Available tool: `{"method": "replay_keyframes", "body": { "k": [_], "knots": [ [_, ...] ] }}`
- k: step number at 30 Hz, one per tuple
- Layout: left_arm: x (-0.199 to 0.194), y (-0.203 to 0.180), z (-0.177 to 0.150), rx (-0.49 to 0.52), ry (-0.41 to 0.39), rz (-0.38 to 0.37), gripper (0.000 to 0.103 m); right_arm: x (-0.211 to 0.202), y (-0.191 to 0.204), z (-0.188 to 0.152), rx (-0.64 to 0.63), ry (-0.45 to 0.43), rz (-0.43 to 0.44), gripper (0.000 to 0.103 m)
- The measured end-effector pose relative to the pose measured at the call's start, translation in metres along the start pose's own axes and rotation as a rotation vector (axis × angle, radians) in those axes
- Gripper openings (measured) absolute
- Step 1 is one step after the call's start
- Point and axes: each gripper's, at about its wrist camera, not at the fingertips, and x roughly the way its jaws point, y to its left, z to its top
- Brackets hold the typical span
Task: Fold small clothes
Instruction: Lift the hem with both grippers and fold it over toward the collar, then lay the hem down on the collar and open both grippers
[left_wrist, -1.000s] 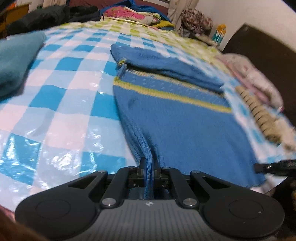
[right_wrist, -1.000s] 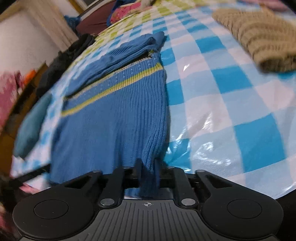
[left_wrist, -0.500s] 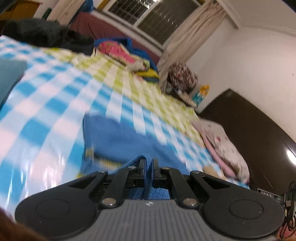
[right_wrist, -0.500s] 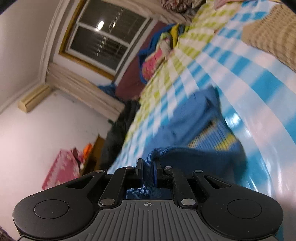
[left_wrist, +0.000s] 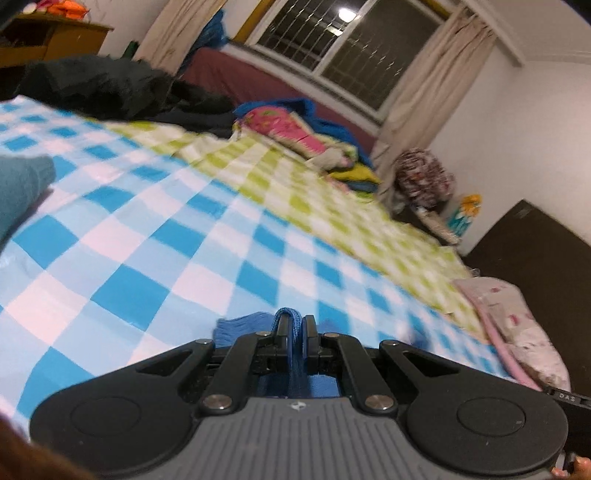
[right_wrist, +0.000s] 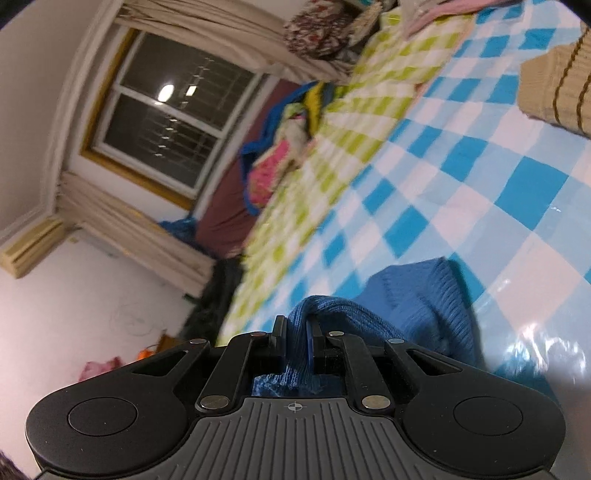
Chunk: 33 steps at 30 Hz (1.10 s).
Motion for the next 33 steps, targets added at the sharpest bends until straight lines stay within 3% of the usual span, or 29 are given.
{"method": "replay_keyframes", "body": {
  "k": [9,15,17,18,20,23,26,30,33],
  "knots": [
    [0.026,0.007,-0.002,-0.021,0.004,0.065,0.011,0.025,-0.022,0.007,0.036,-0.017,-0.095,0.011],
    [0.019,0.003,0.003,0.034,-0.053,0.154,0.012,0.028,-0.025,0.009,0.063,-0.034,-0.103,0.015],
    [0.013,-0.001,0.002,0.060,-0.070,0.176,0.012,0.025,-0.023,0.008,0.051,-0.035,-0.089,0.028],
    [0.011,-0.004,0.001,0.076,-0.077,0.180,0.012,0.023,-0.020,0.008,0.038,-0.046,-0.083,0.031],
    [0.005,-0.010,-0.004,0.108,-0.082,0.171,0.013,0.022,-0.014,0.011,0.003,-0.074,-0.074,0.050],
    [-0.001,-0.022,-0.012,0.186,-0.093,0.172,0.014,0.017,-0.005,0.013,-0.058,-0.095,-0.078,0.050],
    [0.002,-0.034,-0.021,0.267,-0.071,0.155,0.017,0.018,0.002,0.009,-0.161,-0.084,-0.150,0.050],
    [0.012,-0.041,-0.031,0.312,-0.030,0.153,0.024,0.030,0.004,-0.001,-0.291,-0.026,-0.255,0.050],
    [0.023,-0.038,-0.033,0.329,-0.007,0.198,0.033,0.037,0.002,-0.008,-0.354,0.008,-0.294,0.050]
  ]
}}
